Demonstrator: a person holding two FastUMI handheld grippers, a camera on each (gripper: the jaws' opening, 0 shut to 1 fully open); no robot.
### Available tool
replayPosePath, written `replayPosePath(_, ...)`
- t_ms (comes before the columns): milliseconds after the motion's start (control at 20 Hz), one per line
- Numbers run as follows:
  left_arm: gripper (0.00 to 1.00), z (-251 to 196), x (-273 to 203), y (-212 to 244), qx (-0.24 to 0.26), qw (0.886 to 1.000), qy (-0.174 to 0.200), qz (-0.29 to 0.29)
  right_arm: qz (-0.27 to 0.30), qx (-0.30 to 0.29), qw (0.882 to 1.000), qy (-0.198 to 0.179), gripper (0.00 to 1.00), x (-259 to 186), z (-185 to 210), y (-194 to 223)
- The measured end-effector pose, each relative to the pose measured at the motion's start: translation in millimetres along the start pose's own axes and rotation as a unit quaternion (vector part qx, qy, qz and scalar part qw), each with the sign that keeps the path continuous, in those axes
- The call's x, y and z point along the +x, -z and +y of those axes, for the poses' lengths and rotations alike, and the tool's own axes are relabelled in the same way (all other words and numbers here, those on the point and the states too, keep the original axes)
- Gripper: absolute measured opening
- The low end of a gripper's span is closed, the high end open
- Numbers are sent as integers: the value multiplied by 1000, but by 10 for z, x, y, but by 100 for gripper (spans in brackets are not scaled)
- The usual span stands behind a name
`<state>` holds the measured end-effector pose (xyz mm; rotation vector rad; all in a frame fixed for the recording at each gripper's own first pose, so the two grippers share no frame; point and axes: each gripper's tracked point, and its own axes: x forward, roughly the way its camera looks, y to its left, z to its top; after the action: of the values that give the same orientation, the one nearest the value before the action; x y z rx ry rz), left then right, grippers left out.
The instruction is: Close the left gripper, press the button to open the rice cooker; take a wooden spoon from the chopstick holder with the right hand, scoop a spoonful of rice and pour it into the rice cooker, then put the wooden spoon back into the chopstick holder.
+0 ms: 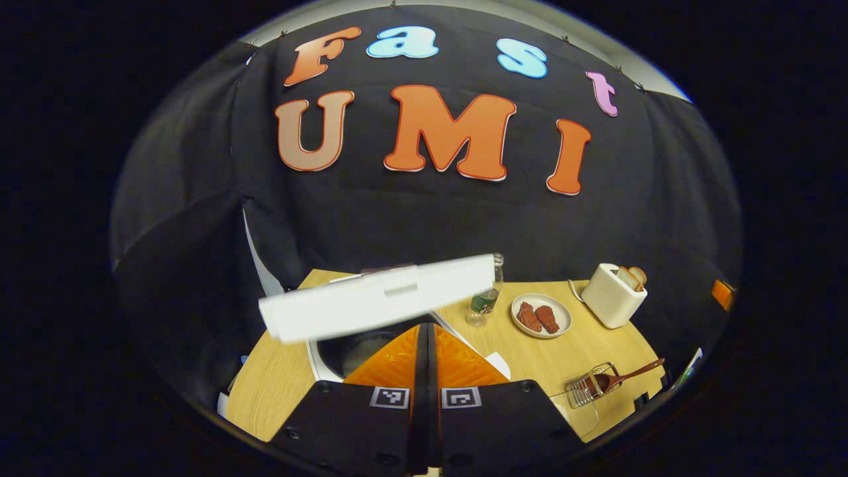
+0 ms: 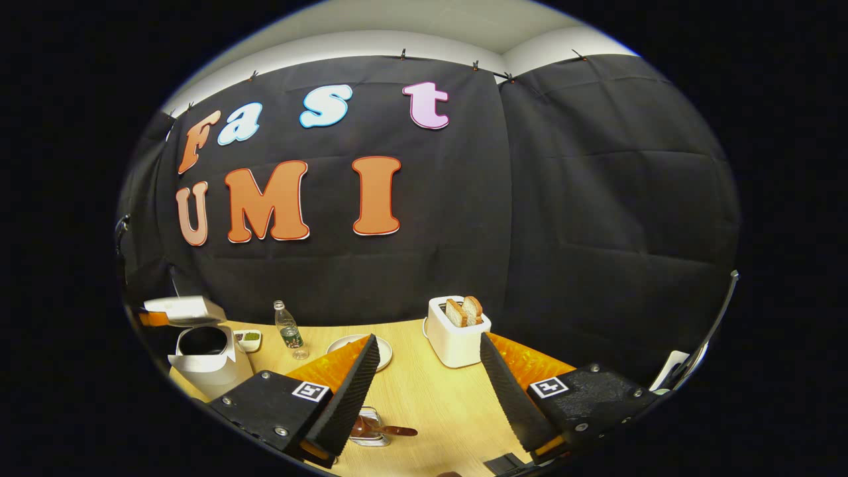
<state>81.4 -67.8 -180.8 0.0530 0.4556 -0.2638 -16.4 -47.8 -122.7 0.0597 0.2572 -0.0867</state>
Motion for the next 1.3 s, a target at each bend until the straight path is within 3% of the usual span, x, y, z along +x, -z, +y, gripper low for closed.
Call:
replayPosePath(450,4,300,-581,-803,-13,990,-52,-129,-15,30,999,1,94,96,-11,456)
replayPosePath(650,5,384,-785,-932,-4,984,-74,-160,14,29,999,2,95,151,42,912)
replayPosePath(950,5,595,-1099,-1059,-2,975,-109,-193,91,87,992,-11,94,205,247,1657)
replayPosePath(1100,11,751,-1292,-1143,10,968,-135,-210,127,118,985,-20,94,230,375,1915)
replayPosePath(1250,14,746,-1381,-1144,4,968,-129,-217,146,151,977,-22,89,256,468,2050)
replayPosePath(1300,28,765,-1376,-1135,2,968,-128,-215,148,161,976,-21,87,267,476,2052)
